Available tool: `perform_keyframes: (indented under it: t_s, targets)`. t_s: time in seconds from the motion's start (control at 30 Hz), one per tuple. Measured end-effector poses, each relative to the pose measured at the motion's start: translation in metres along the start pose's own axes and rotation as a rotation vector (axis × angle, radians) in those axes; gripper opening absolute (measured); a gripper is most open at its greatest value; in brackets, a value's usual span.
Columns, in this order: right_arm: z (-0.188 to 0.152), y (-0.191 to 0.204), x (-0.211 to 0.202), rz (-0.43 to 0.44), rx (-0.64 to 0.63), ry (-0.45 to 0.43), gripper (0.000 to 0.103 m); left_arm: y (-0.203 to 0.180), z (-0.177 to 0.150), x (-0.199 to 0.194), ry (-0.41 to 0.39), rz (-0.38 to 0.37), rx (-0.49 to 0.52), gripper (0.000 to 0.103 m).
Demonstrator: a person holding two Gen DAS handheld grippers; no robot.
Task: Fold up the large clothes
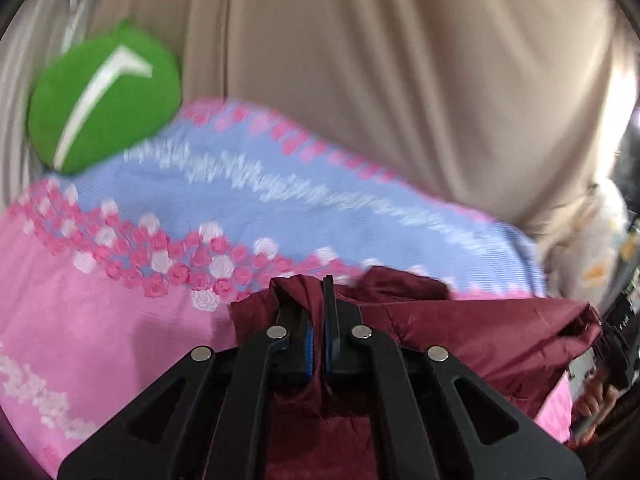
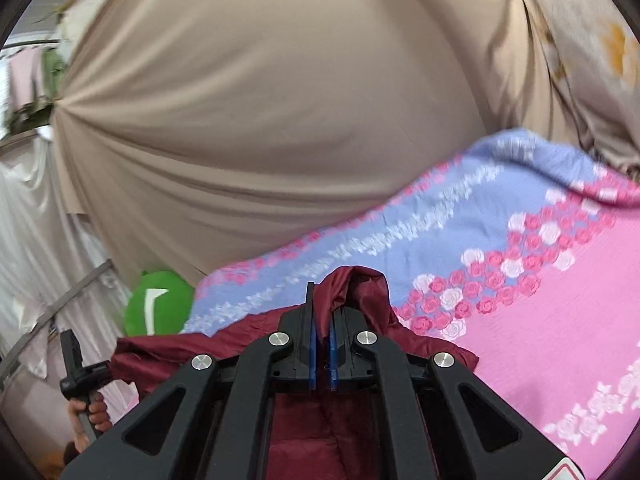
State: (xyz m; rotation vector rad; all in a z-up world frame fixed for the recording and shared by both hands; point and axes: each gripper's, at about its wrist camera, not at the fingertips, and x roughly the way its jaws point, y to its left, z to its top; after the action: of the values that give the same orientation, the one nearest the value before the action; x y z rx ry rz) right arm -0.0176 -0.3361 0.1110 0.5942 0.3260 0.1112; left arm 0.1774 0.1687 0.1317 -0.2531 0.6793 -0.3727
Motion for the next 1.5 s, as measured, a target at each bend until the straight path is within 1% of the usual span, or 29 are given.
perform_keyframes:
  t_s: [0.13,0.23,0.33,0.43,0.5,0.57,0.63,0.67,0.7,0.73,0.77,0.8,0.83,0.87,0.9,0.93,0.97,1.0,1.03,1.07,1.1,1.13,1.2,1.23,1.27,1.33,1.4,1.43,1.5]
  targets:
    - [-0.004,-0.025,0.081,-0.110,0.029,0.112,0.004,0.019,-0.003,0.088,0.121,0.083,-0.042,0.002]
    - [-0.014,-0.044,0.117,-0.162,0.054,0.167,0.004,0.031,-0.015,0.134,0.189,0.118,-0.047,0.002]
    - [-0.026,-0.066,0.142,-0.203,0.097,0.217,0.004,0.035,-0.024,0.155,0.213,0.133,-0.037,0.002]
    - [-0.040,-0.086,0.161,-0.248,0.110,0.273,0.004,0.037,-0.031,0.170,0.218,0.128,-0.034,0.003]
    - [-0.048,-0.096,0.171,-0.262,0.122,0.306,0.004,0.038,-0.035,0.174,0.206,0.119,-0.036,0.005]
    - [-0.052,-0.102,0.176,-0.268,0.135,0.323,0.004,0.040,-0.039,0.176,0.173,0.100,-0.047,0.005]
    - [-0.052,-0.103,0.176,-0.264,0.134,0.334,0.005,0.040,-0.040,0.175,0.158,0.087,-0.055,0.005]
    - [-0.051,-0.104,0.175,-0.259,0.132,0.332,0.009,0.039,-0.039,0.173,0.154,0.081,-0.060,0.006]
    - [-0.049,-0.102,0.171,-0.255,0.135,0.327,0.010,0.040,-0.037,0.170,0.147,0.077,-0.064,0.007]
    - [-0.044,-0.099,0.162,-0.251,0.141,0.306,0.016,0.040,-0.035,0.161,0.126,0.079,-0.069,0.008]
    - [-0.037,-0.094,0.147,-0.240,0.146,0.265,0.026,0.039,-0.033,0.147,0.093,0.076,-0.066,0.012]
    - [-0.032,-0.089,0.136,-0.235,0.145,0.233,0.032,0.039,-0.031,0.132,0.054,0.075,-0.067,0.019]
    - [-0.024,-0.078,0.115,-0.226,0.128,0.164,0.046,0.035,-0.028,0.107,-0.005,0.077,-0.066,0.024]
    - [-0.019,-0.064,0.093,-0.219,0.091,0.106,0.049,0.030,-0.026,0.089,-0.045,0.073,-0.057,0.041]
    - [-0.016,-0.050,0.080,-0.214,0.050,0.084,0.049,0.024,-0.026,0.071,-0.087,0.083,-0.041,0.058]
    - [-0.017,-0.027,0.062,-0.190,-0.022,0.068,0.049,0.010,-0.026,0.045,-0.159,0.115,-0.006,0.062]
    - [-0.020,-0.011,0.053,-0.165,-0.063,0.069,0.049,-0.002,-0.026,0.030,-0.202,0.121,0.034,0.063]
    - [-0.026,0.008,0.044,-0.131,-0.109,0.082,0.047,-0.017,-0.028,0.016,-0.222,0.116,0.089,0.065]
    - [-0.038,0.029,0.042,-0.088,-0.161,0.111,0.043,-0.038,-0.031,0.006,-0.220,0.094,0.156,0.066]
    - [-0.051,0.046,0.043,-0.050,-0.201,0.141,0.035,-0.055,-0.037,0.001,-0.202,0.056,0.204,0.068]
    - [-0.071,0.067,0.049,-0.002,-0.249,0.188,0.032,-0.070,-0.043,0.001,-0.173,0.010,0.241,0.068]
    - [-0.087,0.079,0.054,0.027,-0.276,0.224,0.026,-0.089,-0.057,0.008,-0.105,-0.062,0.277,0.068]
    - [-0.121,0.101,0.069,0.059,-0.343,0.303,0.016,-0.110,-0.079,0.032,0.037,-0.142,0.309,0.067]
    - [-0.141,0.111,0.077,0.060,-0.389,0.341,0.011,-0.118,-0.095,0.048,0.113,-0.173,0.316,0.067]
    - [-0.154,0.114,0.082,0.053,-0.414,0.365,0.010,-0.121,-0.111,0.063,0.167,-0.168,0.327,0.064]
    - [-0.171,0.108,0.085,0.010,-0.441,0.396,0.010,-0.115,-0.128,0.078,0.191,-0.136,0.333,0.062]
    - [-0.170,0.085,0.079,-0.070,-0.414,0.389,0.007,-0.104,-0.136,0.076,0.154,-0.106,0.342,0.062]
    - [-0.166,0.072,0.075,-0.100,-0.381,0.381,0.007,-0.095,-0.138,0.072,0.113,-0.061,0.360,0.062]
    - [-0.156,0.040,0.062,-0.179,-0.311,0.354,0.007,-0.075,-0.137,0.068,0.074,-0.001,0.369,0.062]
